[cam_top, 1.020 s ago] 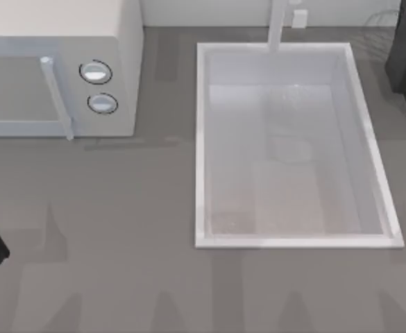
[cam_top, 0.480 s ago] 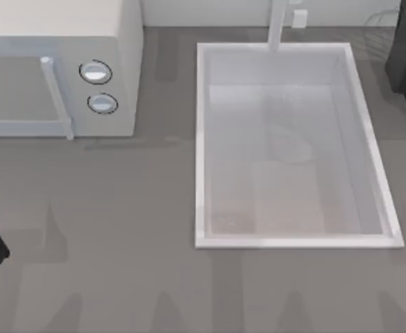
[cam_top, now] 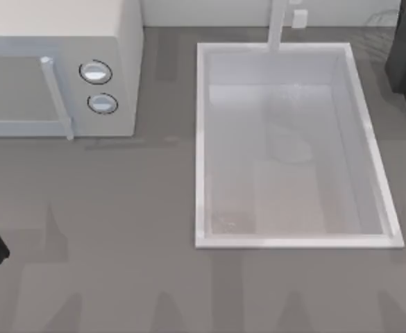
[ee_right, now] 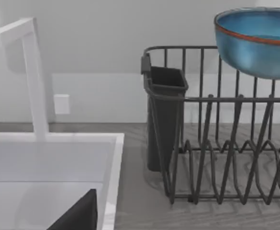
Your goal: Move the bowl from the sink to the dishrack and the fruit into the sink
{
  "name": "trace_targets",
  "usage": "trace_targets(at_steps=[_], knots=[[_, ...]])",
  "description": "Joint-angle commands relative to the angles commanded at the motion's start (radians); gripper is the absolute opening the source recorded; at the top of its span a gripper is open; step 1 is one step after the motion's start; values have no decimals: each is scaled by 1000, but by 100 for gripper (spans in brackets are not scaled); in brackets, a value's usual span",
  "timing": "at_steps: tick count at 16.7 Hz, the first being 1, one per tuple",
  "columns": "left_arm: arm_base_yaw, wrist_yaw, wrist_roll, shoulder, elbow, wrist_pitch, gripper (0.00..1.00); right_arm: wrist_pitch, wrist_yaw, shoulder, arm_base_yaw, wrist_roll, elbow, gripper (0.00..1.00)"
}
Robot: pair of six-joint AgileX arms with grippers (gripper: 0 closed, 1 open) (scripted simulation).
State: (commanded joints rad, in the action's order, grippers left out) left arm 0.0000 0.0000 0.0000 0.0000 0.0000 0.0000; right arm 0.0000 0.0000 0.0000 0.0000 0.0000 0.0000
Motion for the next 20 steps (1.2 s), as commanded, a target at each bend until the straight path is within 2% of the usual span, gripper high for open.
trace_targets(at_steps=[7,10,14,20], knots=[[0,0,0,0,0,0,100,-1,0,1,0,0,1,100],[0,0,0,0,0,0,100,-53,-4,66,-18,-17,62,100],[0,0,0,0,0,0,100,-227,-7,299,-77,-75,242,100],[0,0,0,0,0,0,100,-610,1,840,-208,-206,583,100]])
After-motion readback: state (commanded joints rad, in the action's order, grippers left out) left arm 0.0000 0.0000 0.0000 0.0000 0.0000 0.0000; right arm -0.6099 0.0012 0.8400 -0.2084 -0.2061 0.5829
